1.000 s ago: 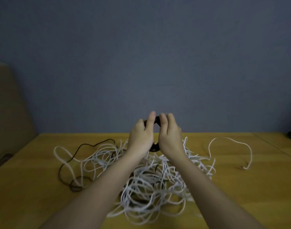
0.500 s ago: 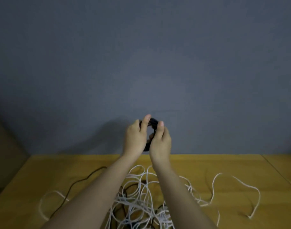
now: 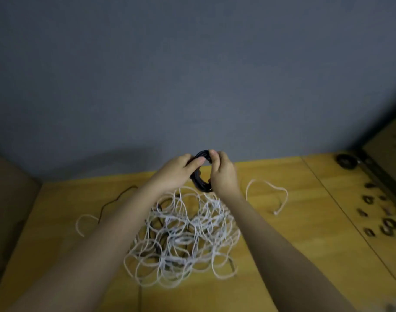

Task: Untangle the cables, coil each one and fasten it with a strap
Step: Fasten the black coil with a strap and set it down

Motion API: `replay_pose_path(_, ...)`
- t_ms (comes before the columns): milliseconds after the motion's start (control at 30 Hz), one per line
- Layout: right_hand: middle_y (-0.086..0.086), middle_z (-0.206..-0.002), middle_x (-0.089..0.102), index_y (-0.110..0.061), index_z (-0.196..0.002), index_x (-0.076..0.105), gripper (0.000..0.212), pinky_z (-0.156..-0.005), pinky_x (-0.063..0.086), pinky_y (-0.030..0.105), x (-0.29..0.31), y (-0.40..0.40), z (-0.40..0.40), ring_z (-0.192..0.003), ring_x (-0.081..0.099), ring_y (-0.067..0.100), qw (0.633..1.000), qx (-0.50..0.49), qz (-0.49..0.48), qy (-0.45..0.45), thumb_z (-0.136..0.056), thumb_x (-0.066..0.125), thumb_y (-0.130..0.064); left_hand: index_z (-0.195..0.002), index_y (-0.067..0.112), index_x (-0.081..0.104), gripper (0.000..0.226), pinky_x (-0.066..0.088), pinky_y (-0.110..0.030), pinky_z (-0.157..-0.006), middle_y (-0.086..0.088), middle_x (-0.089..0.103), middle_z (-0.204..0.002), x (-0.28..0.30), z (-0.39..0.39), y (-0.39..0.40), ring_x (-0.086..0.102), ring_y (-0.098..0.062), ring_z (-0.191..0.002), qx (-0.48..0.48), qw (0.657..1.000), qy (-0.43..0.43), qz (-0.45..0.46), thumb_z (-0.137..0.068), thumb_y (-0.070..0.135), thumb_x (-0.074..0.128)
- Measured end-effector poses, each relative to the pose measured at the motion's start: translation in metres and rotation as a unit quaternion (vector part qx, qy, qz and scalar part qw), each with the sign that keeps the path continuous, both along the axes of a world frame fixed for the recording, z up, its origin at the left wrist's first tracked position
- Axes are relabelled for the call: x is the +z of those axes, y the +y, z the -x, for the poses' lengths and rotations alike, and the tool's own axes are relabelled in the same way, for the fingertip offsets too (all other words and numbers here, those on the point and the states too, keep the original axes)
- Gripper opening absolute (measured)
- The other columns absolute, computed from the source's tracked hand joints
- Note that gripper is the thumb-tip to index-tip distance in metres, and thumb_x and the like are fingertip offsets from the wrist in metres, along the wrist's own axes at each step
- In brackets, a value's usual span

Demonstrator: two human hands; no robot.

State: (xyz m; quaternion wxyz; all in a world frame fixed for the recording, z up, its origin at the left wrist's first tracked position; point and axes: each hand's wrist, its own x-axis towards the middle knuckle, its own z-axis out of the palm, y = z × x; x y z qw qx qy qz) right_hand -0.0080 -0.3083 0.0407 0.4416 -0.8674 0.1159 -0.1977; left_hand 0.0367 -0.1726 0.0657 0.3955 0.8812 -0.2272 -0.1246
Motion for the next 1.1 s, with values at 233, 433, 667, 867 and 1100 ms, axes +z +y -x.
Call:
replay_pose_path(233,0.015,-0.079,0.06,-0.005,-0.1,0.057,0.04,-0.062,0.038,0.043,-0.061,-0.092,0.08,-0.076,0.057,0.038,0.992,-0.065,-0.014,0.106,-0.103,0.033,-0.037,-0.114,0.012,0.055,0.035,0.047,-0.036,-0.08,-0.006,0.066,-0.107,-0.051,0.04,-0.054,0.061,-0.026,-0.097,0.017,0.997,-0.001,-0.073,-0.102,0.038,0.036)
replay_pose_path(433,0.004,-0.067,0.054,-0.012,-0.095,0.055,0.038,-0.053,0.037,0.038,-0.108,-0.183,0.125,-0.061,0.054,0.028,0.982,-0.103,-0.034,0.154,-0.102,0.03,-0.041,-0.089,0.017,0.047,0.025,0.029,-0.033,-0.062,-0.013,0.064,-0.096,-0.093,0.067,-0.136,0.059,-0.033,-0.09,0.05,0.987,-0.007,-0.155,-0.102,0.036,0.036)
replay_pose_path(667,0.002,-0.066,0.056,-0.021,-0.094,0.052,0.035,-0.047,0.039,0.034,-0.14,-0.326,0.172,-0.056,0.056,0.023,0.969,-0.126,-0.04,0.207,-0.101,0.029,-0.046,-0.103,0.007,0.051,0.032,0.035,-0.035,-0.06,-0.013,0.059,-0.085,-0.125,0.11,-0.257,0.058,-0.033,-0.078,0.072,0.979,0.061,-0.18,-0.102,0.035,0.035)
replay_pose_path(867,0.01,-0.063,0.055,-0.013,-0.102,0.055,0.042,-0.044,0.033,0.032,-0.147,-0.423,0.21,-0.052,0.052,0.031,0.954,-0.17,-0.016,0.247,-0.101,0.028,-0.044,-0.104,0.012,0.048,0.03,0.029,-0.033,-0.051,-0.006,0.056,-0.077,-0.138,0.129,-0.342,0.051,-0.029,-0.068,0.039,0.98,0.075,-0.183,-0.102,0.038,0.034)
replay_pose_path(1100,0.001,-0.068,0.056,-0.01,-0.106,0.059,0.044,-0.05,0.039,0.034,-0.154,-0.5,0.267,-0.059,0.053,0.018,0.932,-0.277,-0.035,0.231,-0.101,0.031,-0.044,-0.112,0.012,0.048,0.029,0.03,-0.033,-0.057,-0.013,0.064,-0.097,-0.145,0.131,-0.44,0.06,-0.034,-0.085,-0.053,0.98,0.065,-0.183,-0.102,0.036,0.034)
